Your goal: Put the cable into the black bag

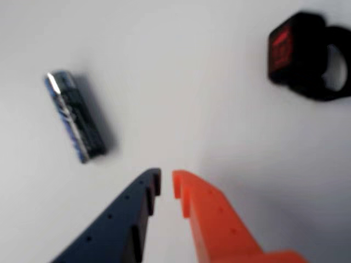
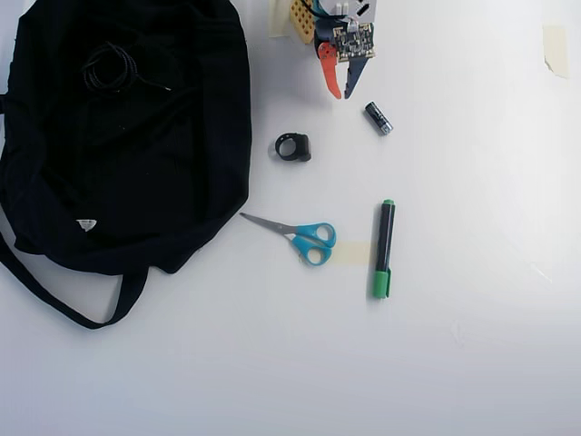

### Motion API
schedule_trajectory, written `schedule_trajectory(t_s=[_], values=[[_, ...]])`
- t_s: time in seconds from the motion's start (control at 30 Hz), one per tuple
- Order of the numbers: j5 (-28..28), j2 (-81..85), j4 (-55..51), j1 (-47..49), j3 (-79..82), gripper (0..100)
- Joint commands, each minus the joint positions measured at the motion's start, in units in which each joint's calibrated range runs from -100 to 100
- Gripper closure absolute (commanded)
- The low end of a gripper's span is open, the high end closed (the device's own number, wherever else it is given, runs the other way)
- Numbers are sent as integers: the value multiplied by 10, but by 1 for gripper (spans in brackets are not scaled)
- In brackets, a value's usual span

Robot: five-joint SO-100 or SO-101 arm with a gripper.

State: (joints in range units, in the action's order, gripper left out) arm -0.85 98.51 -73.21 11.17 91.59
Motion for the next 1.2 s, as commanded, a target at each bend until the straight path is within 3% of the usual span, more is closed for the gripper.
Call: schedule_trajectory(t_s=[0.0, 1.17], values=[[-1, 10, -4, -2, 44, 97], [3, 9, 2, -2, 76, 97]])
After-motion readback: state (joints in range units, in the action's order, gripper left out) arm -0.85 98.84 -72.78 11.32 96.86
